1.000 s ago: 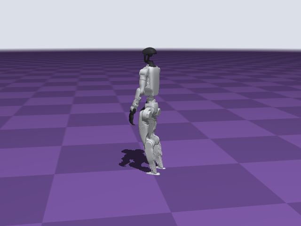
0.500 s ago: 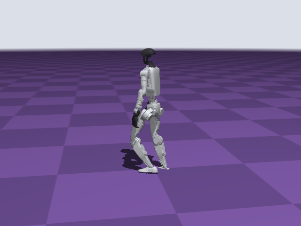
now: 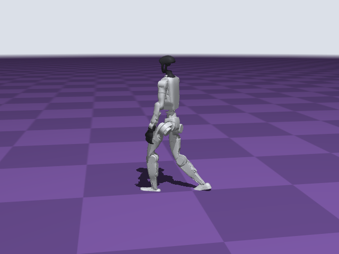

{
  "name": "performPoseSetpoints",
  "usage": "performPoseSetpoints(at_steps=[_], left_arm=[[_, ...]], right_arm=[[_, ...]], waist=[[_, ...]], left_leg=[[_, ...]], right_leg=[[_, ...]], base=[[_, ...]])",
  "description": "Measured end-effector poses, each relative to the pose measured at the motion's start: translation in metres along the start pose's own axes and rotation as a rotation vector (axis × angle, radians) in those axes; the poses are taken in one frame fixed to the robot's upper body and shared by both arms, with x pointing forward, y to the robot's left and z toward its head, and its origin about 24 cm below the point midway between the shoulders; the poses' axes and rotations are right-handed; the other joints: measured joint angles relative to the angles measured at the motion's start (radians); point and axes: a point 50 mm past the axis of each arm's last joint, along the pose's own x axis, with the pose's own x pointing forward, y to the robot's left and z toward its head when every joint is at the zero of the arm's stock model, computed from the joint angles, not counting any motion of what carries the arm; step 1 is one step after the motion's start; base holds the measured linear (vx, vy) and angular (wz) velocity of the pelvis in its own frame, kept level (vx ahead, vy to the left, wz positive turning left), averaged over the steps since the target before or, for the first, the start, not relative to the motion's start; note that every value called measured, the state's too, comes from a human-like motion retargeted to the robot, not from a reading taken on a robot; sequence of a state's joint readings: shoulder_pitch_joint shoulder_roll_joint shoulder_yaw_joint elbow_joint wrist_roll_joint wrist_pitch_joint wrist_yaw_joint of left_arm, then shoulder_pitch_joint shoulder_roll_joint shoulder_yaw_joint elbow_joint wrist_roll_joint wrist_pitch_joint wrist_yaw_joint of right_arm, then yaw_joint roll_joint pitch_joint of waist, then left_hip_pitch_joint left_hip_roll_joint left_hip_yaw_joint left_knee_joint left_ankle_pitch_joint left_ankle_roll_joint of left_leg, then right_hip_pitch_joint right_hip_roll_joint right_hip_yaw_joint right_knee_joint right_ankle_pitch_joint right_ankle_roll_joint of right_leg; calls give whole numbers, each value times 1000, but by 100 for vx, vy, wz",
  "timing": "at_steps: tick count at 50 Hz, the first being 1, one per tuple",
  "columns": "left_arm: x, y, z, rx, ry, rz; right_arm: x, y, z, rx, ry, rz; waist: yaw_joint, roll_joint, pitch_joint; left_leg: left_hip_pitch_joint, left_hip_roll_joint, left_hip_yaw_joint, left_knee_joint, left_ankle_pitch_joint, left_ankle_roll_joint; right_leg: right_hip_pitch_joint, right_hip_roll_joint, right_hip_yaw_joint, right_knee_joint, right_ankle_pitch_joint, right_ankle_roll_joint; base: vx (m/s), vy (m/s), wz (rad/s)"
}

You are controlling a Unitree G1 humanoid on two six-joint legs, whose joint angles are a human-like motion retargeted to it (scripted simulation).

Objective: Walk

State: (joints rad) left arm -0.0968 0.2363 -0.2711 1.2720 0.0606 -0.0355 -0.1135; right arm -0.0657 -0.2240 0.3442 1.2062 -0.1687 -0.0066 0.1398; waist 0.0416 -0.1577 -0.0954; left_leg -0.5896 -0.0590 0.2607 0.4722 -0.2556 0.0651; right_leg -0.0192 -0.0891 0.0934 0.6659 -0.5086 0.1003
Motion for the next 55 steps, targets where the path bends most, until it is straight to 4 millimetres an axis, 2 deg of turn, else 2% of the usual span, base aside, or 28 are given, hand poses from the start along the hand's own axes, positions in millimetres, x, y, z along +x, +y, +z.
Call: performPoseSetpoints(at_steps=[5, 7, 10, 13, 17, 20, 22, 27, 32, 37, 40, 42, 45, 48, 52, 55], left_arm=[[0, 11, 22, 3, -84, 25], [-1, 19, 31, 22, -114, 44], [-3, 30, 42, 56, -147, 77], [-5, 38, 49, 83, -163, 103], [-5, 42, 58, 121, -176, 114], [-5, 38, 61, 157, -181, 98], [-4, 36, 64, 180, -188, 80], [-2, 21, 47, 225, -147, 9], [-2, 8, 11, 248, -47, -47], [-8, -4, -33, 247, 81, -85], [-11, -3, -47, 231, 136, -89], [-13, -8, -59, 221, 167, -98], [-14, -8, -61, 213, 170, -92], [-13, -9, -54, 216, 138, -84], [-9, -8, -35, 228, 72, -68], [-5, -3, -14, 236, 12, -49]], right_arm=[[-1, 8, -9, 18, 30, 56], [0, 7, -4, 12, 14, 62], [1, 2, 11, -4, -29, 51], [2, -5, 28, -16, -85, 26], [1, -14, 52, -28, -162, -6], [0, -16, 65, -38, -200, -14], [-1, -19, 73, -45, -221, -18], [0, -12, 74, -59, -220, 7], [2, -2, 63, -81, -178, 42], [4, 11, 44, -104, -104, 82], [5, 8, 43, -112, -83, 89], [5, 12, 36, -102, -67, 92], [4, 6, 36, -80, -71, 72], [4, -3, 38, -61, -80, 35], [2, -16, 42, -42, -94, -21], [1, -28, 53, -30, -115, -58]], waist=[[-34, -60, -18], [-52, -71, -16], [-78, -72, -6], [-104, -59, 9], [-126, -27, 41], [-134, -6, 65], [-130, 28, 84], [-107, 62, 82], [-78, 63, 59], [-42, 74, 31], [-34, 120, 60], [-19, 133, 52], [-8, 162, 50], [9, 176, 46], [37, 172, 45], [51, 145, 58]], left_leg=[[92, -126, -29, -31, -34, 62], [137, -161, -47, -53, -51, 76], [205, -190, -78, -82, -82, 81], [275, -200, -114, -106, -120, 76], [378, -190, -167, -139, -173, 65], [447, -177, -206, -144, -218, 60], [496, -140, -235, -159, -242, 52], [558, -91, -286, -139, -301, 30], [592, -68, -324, -77, -367, 16], [618, -31, -364, 58, -410, -7], [655, 34, -403, 162, -348, -66], [629, 65, -389, 279, -315, -93], [555, 136, -360, 479, -252, -126], [461, 208, -307, 633, -238, -111], [347, 251, -246, 696, -311, -60], [291, 223, -208, 619, -366, -30]], right_leg=[[-83, -52, 43, 309, 205, 90], [-145, -68, 40, 438, 229, 92], [-250, -94, 11, 577, 167, 54], [-357, -116, -27, 615, 66, 7], [-474, -122, -87, 519, -12, -27], [-538, -119, -126, 383, -17, -23], [-551, -85, -158, 240, 18, -12], [-563, -27, -178, -134, 112, 42], [-565, -7, -173, -276, 179, 63], [-546, 25, -173, -171, 228, 32], [-445, 87, -210, -187, 245, -5], [-426, 110, -213, -159, 217, -28], [-371, 154, -235, -192, 194, -61], [-322, 183, -248, -234, 177, -81], [-265, 197, -253, -285, 161, -86], [-215, 181, -245, -342, 162, -78]], base=[[49, 14, 51], [50, 11, 43], [50, 10, 34], [49, 7, 33], [48, 3, 31], [47, 0, 34], [48, -3, 30], [48, -8, 27], [50, -14, 25], [52, -18, 17], [50, -20, 19], [44, -19, 8], [40, -18, 12], [35, -16, 5], [31, -13, -4], [27, -8, -6]])
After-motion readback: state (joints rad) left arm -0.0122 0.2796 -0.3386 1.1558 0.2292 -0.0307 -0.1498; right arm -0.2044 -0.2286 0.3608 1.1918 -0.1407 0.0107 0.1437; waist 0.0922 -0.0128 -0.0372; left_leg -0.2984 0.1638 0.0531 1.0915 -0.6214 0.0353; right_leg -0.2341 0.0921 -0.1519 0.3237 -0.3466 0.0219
